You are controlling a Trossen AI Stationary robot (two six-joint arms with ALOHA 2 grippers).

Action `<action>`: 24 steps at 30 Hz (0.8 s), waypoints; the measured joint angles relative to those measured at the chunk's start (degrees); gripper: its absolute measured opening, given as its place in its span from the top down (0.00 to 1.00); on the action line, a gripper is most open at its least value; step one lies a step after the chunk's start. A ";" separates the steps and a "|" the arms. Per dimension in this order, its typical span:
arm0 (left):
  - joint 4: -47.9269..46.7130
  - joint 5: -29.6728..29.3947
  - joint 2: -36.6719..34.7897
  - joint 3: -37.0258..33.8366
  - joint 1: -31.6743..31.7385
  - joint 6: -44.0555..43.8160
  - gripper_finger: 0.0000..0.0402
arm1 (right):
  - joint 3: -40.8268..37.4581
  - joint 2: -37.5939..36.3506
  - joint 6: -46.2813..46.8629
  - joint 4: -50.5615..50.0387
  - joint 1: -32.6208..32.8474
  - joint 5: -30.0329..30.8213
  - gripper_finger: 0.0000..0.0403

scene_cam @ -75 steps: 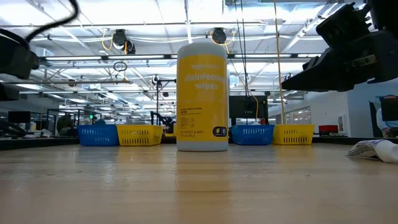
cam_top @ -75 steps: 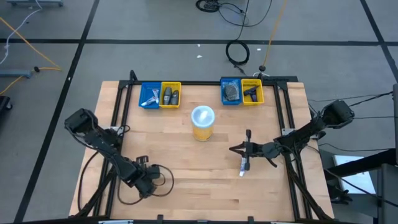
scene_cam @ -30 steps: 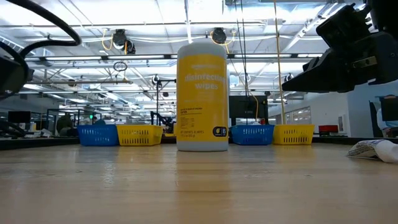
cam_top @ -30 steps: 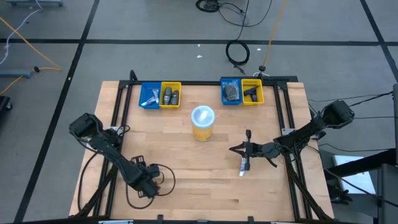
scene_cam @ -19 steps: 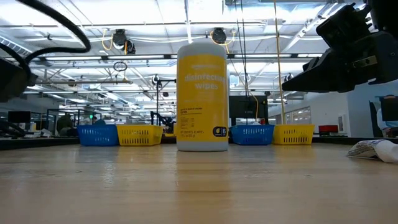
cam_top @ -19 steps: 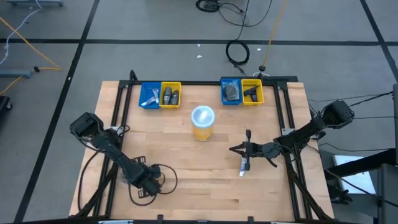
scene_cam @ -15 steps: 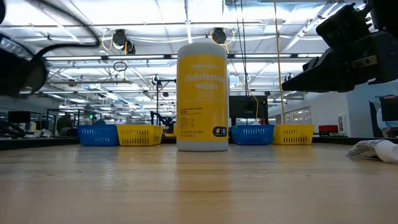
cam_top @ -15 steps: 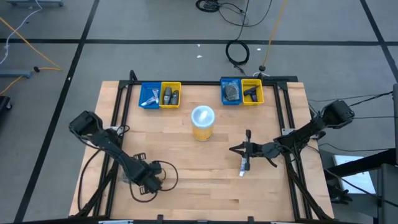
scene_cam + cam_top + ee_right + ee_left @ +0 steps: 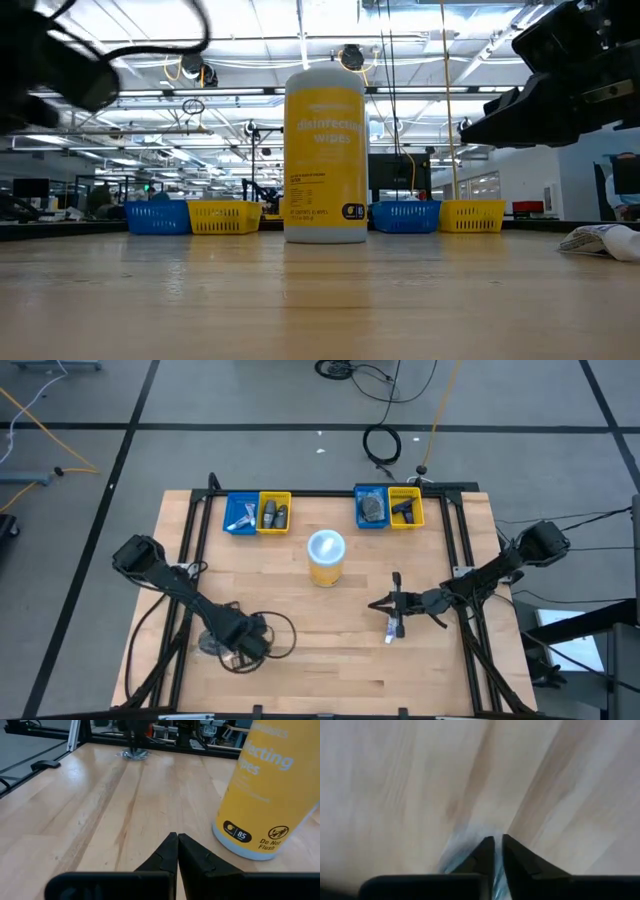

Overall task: Pick & Place Travel size toiletries
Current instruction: Put the hairbrush into the right blue bin

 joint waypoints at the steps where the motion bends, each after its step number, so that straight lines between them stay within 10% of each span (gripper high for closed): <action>1: -2.90 1.43 -0.04 0.04 -0.44 -1.13 0.87 | -0.01 0.00 -0.14 -0.06 0.00 -0.01 0.99; 7: -4.44 11.03 -0.04 -4.67 -4.09 -5.96 0.75 | -0.01 0.00 -0.21 -0.37 0.00 0.01 0.99; 13: 6.31 10.59 -0.20 -11.05 -5.50 -8.91 0.86 | -0.01 0.00 -0.21 -0.32 0.00 0.01 0.99; 24: 49.30 -17.04 0.01 -6.86 1.92 18.85 0.95 | 0.01 0.02 -0.21 1.27 0.00 -0.04 0.99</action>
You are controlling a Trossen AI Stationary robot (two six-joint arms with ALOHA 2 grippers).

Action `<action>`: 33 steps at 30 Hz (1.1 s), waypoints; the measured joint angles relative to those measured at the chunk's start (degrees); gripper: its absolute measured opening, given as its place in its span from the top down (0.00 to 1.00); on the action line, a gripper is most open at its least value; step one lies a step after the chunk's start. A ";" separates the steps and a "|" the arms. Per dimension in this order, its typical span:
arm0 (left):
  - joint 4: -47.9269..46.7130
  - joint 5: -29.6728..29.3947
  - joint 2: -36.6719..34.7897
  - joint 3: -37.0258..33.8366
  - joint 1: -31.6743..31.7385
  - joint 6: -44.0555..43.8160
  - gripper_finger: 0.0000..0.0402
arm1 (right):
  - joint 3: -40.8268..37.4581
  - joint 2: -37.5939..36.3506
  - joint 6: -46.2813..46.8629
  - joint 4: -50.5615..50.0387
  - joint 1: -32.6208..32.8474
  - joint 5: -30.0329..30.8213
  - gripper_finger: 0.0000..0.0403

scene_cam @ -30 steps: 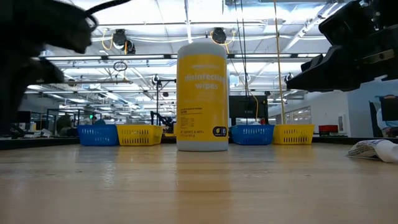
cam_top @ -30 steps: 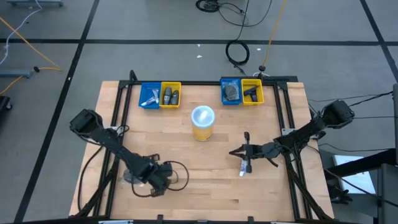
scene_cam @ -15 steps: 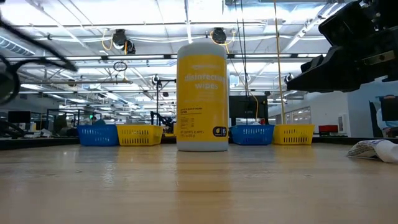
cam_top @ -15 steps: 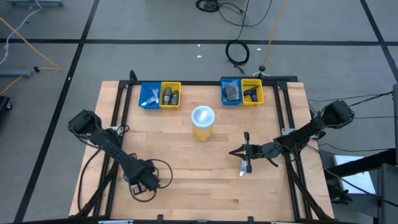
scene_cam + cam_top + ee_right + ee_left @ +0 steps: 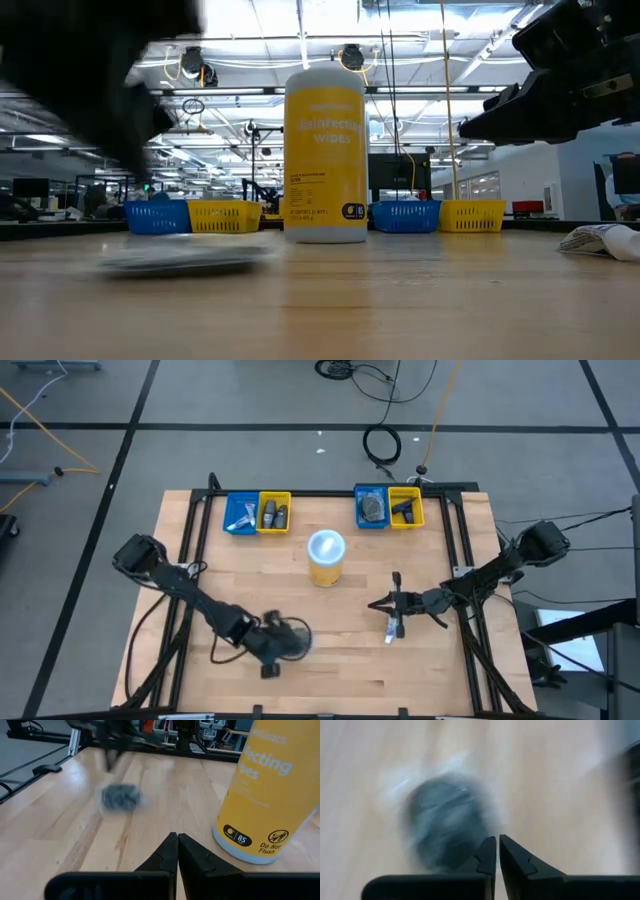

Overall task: Pick & Place Travel size toiletries
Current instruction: Put the hairbrush into the right blue bin

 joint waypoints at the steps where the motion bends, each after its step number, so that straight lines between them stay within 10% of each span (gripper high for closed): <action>1: 2.34 0.18 0.02 0.77 0.68 3.20 0.95 | 0.00 0.00 0.01 0.52 0.00 -0.27 0.99; 12: 0.67 -4.03 0.14 -1.35 8.20 8.92 0.97 | 12.80 9.53 -0.94 -10.55 -0.99 -11.74 0.78; 22: 25.07 -3.47 0.43 -10.87 11.66 12.68 0.97 | 30.66 23.38 -12.79 -24.26 -3.99 -26.40 0.44; 33: 32.57 0.73 5.31 -13.59 13.27 11.58 0.99 | 37.21 32.35 -24.93 -27.04 -5.80 -24.04 0.34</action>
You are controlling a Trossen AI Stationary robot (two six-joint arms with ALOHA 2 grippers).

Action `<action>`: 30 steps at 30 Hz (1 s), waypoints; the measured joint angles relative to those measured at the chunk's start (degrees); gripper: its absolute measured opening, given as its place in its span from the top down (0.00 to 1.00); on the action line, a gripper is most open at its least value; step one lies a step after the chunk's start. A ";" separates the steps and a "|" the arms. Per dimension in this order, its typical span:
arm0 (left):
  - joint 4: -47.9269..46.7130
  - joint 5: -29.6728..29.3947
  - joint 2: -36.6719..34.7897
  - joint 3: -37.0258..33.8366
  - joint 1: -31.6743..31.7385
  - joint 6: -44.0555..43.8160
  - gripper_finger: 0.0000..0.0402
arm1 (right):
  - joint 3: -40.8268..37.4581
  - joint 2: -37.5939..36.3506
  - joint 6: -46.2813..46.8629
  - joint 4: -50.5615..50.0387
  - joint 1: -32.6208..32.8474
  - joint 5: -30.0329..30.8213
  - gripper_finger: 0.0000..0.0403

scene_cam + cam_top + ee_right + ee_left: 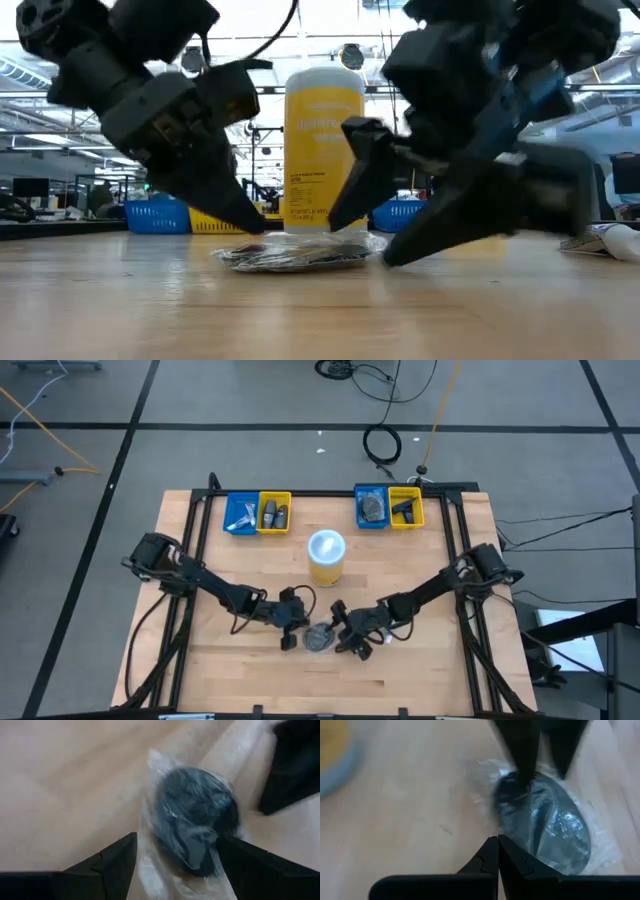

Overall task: Pick & Place Travel size toiletries
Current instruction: Put the hairbrush into the right blue bin

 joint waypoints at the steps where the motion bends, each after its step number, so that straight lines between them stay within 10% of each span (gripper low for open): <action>1: 0.48 0.60 0.90 0.10 0.08 0.00 0.99 | 0.17 0.29 -1.40 0.11 -0.25 0.16 0.34; 12: 6.90 2.00 7.62 0.21 1.13 -2.41 0.98 | 1.01 1.59 -7.47 0.82 -1.80 0.53 0.43; 22: 5.41 2.98 5.01 0.06 1.33 0.15 0.95 | 0.81 0.84 -3.44 -0.28 -1.87 4.02 0.87; 30: -12.79 -4.12 -7.19 -0.02 -0.13 -0.55 0.86 | 0.33 -11.72 13.68 -23.04 -0.80 6.02 0.90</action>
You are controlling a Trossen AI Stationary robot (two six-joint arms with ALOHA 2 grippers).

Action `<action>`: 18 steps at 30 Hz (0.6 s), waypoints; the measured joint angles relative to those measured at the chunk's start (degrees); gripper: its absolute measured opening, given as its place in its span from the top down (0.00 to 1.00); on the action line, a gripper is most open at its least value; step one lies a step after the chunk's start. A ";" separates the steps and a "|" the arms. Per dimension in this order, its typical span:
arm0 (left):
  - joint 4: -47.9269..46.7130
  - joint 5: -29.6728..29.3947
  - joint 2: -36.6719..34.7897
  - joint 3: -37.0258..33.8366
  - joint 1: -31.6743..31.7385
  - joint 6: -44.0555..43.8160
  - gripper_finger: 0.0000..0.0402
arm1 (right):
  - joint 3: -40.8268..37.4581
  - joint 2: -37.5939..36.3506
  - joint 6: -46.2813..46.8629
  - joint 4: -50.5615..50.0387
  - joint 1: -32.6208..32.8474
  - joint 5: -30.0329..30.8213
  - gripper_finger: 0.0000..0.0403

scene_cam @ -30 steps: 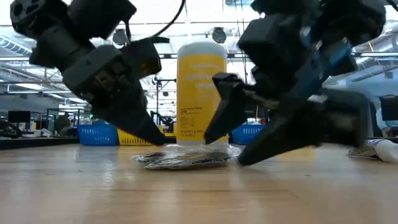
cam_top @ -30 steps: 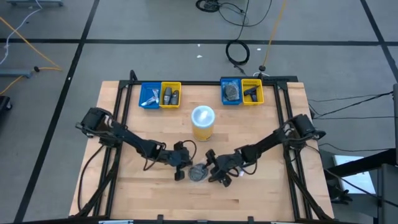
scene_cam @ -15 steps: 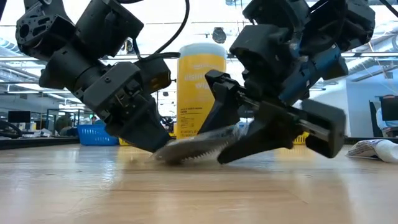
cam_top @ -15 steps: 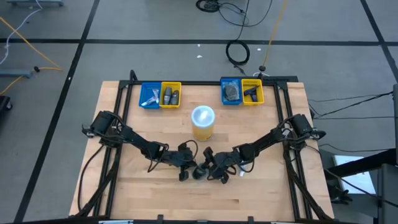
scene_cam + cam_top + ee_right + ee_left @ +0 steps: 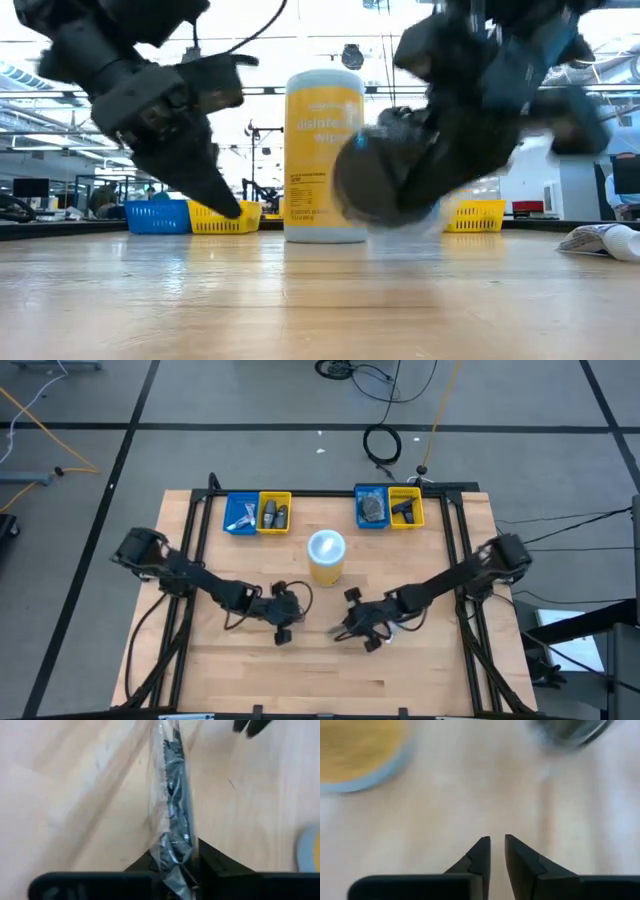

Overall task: Pick & Place Travel size toiletries
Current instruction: Put the hairbrush into the right blue bin

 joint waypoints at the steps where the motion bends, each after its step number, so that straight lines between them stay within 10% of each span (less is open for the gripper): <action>1: -1.51 -3.60 -0.72 -0.07 -0.69 -0.55 0.85 | 0.16 -2.19 3.49 -4.30 0.00 -0.06 0.88; 8: -2.69 -28.71 0.11 0.02 -5.81 -2.07 0.85 | -2.00 -19.25 26.11 -27.95 -5.18 6.21 0.89; 18: -0.29 -40.88 5.60 0.03 -7.28 -6.47 0.85 | -13.88 -31.26 40.20 -8.75 -36.75 8.41 0.89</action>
